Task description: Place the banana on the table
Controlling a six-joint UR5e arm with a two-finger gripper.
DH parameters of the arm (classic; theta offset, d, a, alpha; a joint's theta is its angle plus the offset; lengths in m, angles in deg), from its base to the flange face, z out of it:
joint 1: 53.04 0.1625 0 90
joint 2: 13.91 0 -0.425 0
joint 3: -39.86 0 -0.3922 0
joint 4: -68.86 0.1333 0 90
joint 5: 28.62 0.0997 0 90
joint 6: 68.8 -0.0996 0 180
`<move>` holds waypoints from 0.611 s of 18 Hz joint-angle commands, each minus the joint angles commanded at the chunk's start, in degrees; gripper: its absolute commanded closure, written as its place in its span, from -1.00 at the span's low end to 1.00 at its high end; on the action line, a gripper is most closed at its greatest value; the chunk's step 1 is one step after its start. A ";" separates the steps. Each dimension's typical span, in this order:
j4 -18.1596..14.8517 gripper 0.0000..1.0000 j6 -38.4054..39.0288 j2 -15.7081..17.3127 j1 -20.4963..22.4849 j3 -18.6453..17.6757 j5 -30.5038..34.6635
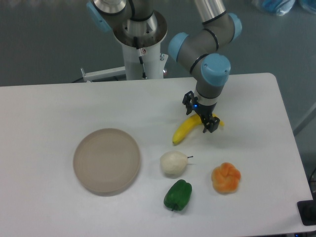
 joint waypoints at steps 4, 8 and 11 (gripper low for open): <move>-0.09 -1.00 6.48 0.26 0.44 3.87 0.00; 0.00 -1.00 16.07 -0.96 -0.18 9.14 -0.78; 0.17 -1.00 19.60 -2.28 -0.26 12.56 -1.76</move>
